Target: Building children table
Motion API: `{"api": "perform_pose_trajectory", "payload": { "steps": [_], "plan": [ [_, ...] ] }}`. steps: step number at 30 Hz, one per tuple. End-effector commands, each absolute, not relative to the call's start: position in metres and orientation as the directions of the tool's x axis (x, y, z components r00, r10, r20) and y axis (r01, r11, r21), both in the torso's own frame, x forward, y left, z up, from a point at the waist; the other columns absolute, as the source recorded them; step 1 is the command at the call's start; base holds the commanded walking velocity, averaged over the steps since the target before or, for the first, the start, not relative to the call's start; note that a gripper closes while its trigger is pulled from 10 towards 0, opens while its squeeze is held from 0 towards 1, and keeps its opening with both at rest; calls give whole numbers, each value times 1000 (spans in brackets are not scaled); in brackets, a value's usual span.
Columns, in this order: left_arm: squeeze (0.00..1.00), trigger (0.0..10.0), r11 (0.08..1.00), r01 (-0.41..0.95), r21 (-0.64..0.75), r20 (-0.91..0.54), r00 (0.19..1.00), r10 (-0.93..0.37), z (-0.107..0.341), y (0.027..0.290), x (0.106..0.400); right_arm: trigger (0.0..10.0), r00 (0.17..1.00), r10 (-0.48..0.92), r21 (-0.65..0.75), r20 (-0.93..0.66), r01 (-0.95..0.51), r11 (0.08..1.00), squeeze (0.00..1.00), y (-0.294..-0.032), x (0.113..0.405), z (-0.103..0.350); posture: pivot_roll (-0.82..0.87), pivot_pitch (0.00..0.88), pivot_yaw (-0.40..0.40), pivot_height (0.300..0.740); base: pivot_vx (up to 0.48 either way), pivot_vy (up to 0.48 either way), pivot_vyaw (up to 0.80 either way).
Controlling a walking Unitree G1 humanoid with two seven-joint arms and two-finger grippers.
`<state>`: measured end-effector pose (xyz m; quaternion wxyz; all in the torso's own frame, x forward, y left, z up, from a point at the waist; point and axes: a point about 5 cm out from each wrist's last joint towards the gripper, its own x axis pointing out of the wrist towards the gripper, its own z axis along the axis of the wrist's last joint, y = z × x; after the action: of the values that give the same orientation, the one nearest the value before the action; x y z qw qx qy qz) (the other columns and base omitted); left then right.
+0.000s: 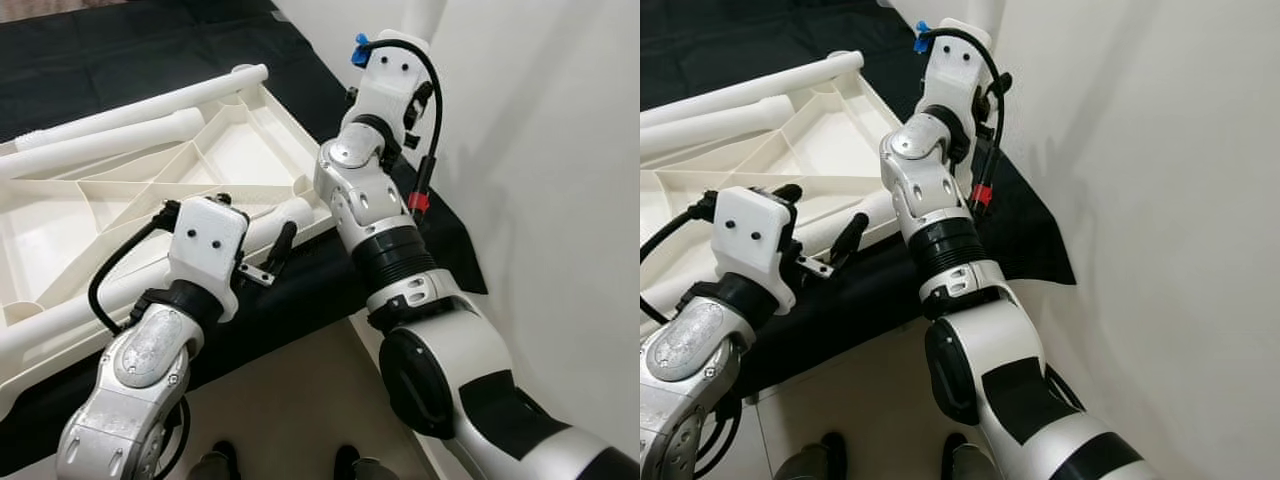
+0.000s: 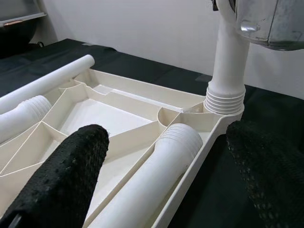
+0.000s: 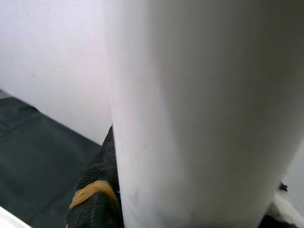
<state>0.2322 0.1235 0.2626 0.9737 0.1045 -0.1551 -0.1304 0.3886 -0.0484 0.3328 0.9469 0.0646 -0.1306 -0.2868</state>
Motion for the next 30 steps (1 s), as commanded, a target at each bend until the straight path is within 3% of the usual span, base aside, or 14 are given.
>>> {"api": "perform_pose_trajectory", "payload": {
  "steps": [1, 7, 11, 14, 17, 20, 30],
  "plan": [
    [0, 10000, 941, 225, 252, 267, 919, -291, 260, 124, 232, 10000, 775, -630, 113, 44, 623, 774, 0, -60, 395, 289, 78, 321, -127, 740, 0, 0, 0],
    [0, 10000, 941, 224, 254, 274, 916, -292, 260, 123, 232, 10000, 622, -783, 158, -1, 773, 614, 0, -60, 386, 286, 84, 313, -132, 740, 0, 0, 0],
    [0, 10000, 941, 223, 254, 275, 916, -291, 260, 123, 233, 10000, 609, -793, 154, -5, 784, 601, 0, -59, 385, 286, 84, 313, -132, 740, 0, 0, 0],
    [0, 10000, 943, 225, 247, 277, 916, -291, 259, 122, 233, 10000, 524, -852, 131, -5, 845, 519, 0, -59, 381, 287, 80, 307, -136, 740, 0, 0, 0],
    [0, 10000, 943, 226, 245, 277, 916, -291, 259, 121, 233, 10000, 510, -860, 132, -16, 854, 504, 0, -59, 380, 286, 80, 307, -137, 740, 0, 0, 0],
    [0, 10000, 944, 227, 240, 280, 915, -291, 259, 120, 233, 10000, 431, -902, 136, -37, 896, 423, 0, -61, 377, 285, 80, 307, -137, 740, 0, 0, 0],
    [0, 10000, 944, 228, 239, 284, 913, -293, 259, 119, 233, 10000, 429, -895, 168, -124, 898, 407, 0, -61, 378, 283, 76, 305, -137, 740, 0, 0, 0]
  ]
}}
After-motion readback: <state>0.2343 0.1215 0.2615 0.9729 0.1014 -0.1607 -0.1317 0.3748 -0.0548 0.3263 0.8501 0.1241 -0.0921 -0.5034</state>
